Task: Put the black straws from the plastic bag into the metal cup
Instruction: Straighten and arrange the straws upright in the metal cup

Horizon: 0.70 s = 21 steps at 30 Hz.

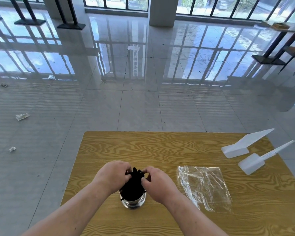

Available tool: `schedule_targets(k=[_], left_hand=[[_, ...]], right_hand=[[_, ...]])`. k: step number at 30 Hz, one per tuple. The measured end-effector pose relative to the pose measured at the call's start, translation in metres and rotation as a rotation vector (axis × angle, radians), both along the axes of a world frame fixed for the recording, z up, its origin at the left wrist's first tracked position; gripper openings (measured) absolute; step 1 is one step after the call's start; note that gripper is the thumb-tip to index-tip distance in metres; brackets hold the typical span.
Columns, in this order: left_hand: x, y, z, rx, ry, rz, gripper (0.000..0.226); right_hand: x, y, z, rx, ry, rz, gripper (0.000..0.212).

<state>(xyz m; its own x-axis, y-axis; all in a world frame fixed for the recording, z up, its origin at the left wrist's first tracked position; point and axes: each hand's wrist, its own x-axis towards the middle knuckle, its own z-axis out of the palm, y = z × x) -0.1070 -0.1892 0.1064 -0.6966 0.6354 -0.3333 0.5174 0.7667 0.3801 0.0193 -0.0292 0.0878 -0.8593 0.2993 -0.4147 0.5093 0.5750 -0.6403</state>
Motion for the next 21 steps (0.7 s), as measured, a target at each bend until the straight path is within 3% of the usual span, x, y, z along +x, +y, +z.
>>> schedule_targets(k=[5,11,13,17,21], left_hand=[[-0.001,0.001,0.003,0.0,0.03,-0.002,0.012],[0.003,0.007,-0.001,0.013,0.031,0.05,0.056],[0.004,0.009,0.0,-0.007,0.024,0.045,0.05],[0.006,0.009,0.001,-0.027,0.036,0.028,0.016],[0.005,0.007,0.007,-0.005,0.058,0.022,0.008]], right_hand=[[-0.002,0.0,0.003,0.003,0.017,-0.001,0.032],[-0.001,-0.005,0.007,0.009,0.023,0.02,0.033],[0.001,-0.005,0.008,0.004,0.03,0.013,0.034],[0.004,-0.003,0.008,-0.014,0.036,0.0,0.026],[0.009,0.001,0.007,-0.016,0.057,-0.018,0.024]])
